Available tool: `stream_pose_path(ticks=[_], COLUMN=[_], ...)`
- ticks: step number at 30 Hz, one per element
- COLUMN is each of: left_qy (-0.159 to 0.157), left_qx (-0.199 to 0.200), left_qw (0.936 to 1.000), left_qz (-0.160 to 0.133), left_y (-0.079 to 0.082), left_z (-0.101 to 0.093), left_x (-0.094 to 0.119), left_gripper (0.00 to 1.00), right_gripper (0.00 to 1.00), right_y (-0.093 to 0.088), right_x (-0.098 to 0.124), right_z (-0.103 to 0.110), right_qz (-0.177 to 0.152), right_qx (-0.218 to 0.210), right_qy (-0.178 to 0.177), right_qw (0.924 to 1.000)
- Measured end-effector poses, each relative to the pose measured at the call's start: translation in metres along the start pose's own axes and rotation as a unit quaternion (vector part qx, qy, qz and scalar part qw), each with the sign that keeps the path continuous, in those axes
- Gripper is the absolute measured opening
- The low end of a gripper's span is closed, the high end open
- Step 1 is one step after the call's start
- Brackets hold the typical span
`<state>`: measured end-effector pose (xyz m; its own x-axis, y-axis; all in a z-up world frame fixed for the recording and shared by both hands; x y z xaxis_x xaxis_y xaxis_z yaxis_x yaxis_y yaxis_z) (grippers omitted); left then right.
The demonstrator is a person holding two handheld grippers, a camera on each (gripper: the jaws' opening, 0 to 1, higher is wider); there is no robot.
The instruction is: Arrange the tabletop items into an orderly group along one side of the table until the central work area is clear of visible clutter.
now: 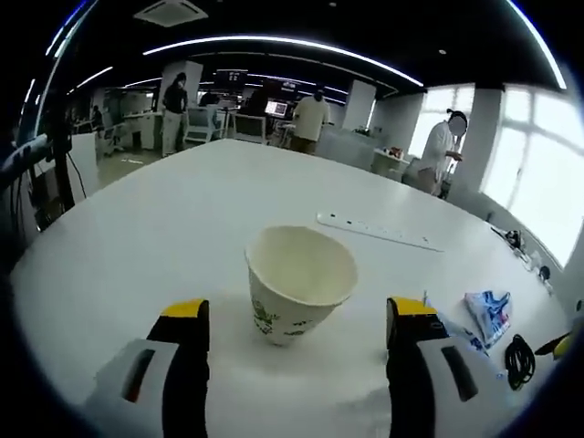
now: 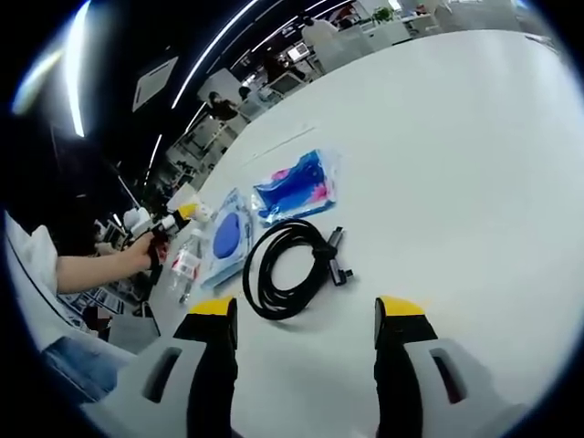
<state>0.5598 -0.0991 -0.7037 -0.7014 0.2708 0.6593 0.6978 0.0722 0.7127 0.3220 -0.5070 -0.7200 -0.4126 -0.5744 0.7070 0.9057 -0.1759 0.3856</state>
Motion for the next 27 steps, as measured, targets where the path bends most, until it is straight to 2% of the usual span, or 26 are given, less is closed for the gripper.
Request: stream_pose_path(ticks=[4, 9, 20, 27], left_qy=[-0.005, -0.003, -0.002, 0.001], left_qx=[0.01, 0.007, 0.007, 0.009], left_qw=[0.9999, 1.0, 1.0, 0.9999], left_qz=[-0.002, -0.006, -0.002, 0.005], left_y=[0.002, 0.004, 0.002, -0.001], left_z=[0.002, -0.014, -0.031, -0.033], left_x=[0.003, 0.022, 0.044, 0.043], left_gripper=[0.93, 0.95, 0.93, 0.9], right_gripper=[0.6, 0.6, 0.59, 0.59], right_y=[0.001, 0.003, 0.002, 0.002], right_x=[0.0, 0.0, 0.003, 0.005], right_z=[0.001, 0.004, 0.002, 0.0], right_qz=[-0.005, -0.011, -0.025, -0.03], right_qx=[0.001, 0.001, -0.009, -0.014], right_qy=[0.006, 0.015, 0.026, 0.033], right_qw=[1.0, 0.9998, 0.9993, 0.9989])
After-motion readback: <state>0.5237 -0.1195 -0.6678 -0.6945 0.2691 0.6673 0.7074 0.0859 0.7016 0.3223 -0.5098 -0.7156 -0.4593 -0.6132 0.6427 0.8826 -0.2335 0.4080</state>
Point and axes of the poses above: the point that each gripper's makers call its tool centre point, and the gripper's own axes: x roughly backward along the fingers, z roughly to its left, y roughly out of its top, the point moved 1 cm from there along x, roughly backward along the fingers, and after that the axes turned 15 degrees about z, right-handed, at the moved point
